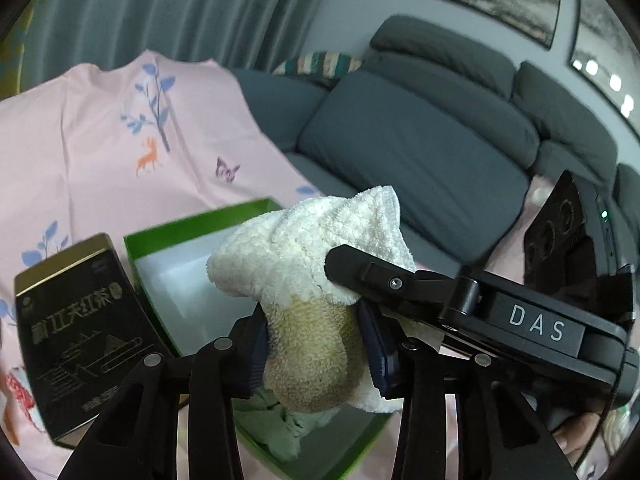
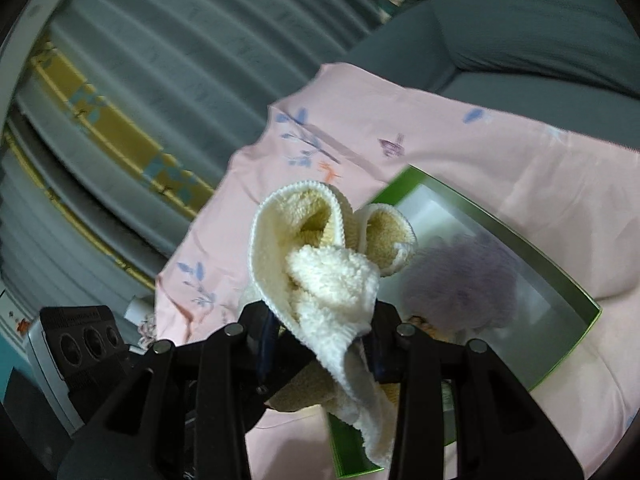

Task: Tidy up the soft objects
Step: 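Carry the cream towel over the green box with the right gripper, then open the right gripper to drop the towel into the box, then move the right gripper back to the grey cloth by the elephant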

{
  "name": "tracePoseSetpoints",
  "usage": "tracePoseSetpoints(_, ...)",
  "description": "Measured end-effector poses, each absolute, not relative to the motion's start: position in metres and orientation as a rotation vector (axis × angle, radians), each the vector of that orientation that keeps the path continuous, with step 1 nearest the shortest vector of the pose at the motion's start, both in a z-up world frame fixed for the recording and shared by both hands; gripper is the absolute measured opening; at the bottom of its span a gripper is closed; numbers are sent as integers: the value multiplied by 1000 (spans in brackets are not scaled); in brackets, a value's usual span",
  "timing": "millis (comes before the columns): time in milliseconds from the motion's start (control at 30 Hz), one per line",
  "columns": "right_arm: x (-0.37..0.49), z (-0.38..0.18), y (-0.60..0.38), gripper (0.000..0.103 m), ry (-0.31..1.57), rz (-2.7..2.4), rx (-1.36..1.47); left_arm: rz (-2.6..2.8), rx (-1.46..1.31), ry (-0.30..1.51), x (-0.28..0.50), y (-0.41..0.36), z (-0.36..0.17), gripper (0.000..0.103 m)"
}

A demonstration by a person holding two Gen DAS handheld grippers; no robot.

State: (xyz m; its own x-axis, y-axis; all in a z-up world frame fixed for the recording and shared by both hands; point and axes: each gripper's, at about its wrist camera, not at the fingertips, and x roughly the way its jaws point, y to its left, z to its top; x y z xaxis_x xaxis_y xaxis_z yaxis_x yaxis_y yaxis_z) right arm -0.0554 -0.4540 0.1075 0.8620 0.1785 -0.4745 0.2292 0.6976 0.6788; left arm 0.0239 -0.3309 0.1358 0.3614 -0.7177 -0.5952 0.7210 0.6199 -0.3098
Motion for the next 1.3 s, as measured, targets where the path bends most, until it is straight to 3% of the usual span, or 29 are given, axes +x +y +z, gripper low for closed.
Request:
tracePoseSetpoints(433,-49,78,-477,42,676,-238,814,-785,200,842,28,-371,90,42)
tracePoseSetpoints(600,-58,82,-478,45,666,-252,804,-802,124,892,36,-366,88,42)
tracePoseSetpoints(767,-68,102,-468,62,624,-293,712,-814,112,866,30,-350,106,43)
tracePoseSetpoints(867,-81,120,-458,71,555,-279,675,-815,69,843,25,-327,125,72)
tracePoseSetpoints(1167,-89,137,-422,87,529,-226,586,-723,-64,779,5,-211,169,86)
tracePoseSetpoints(1300,-88,141,-398,88,549,-169,544,-614,-99,775,-5,-148,168,91)
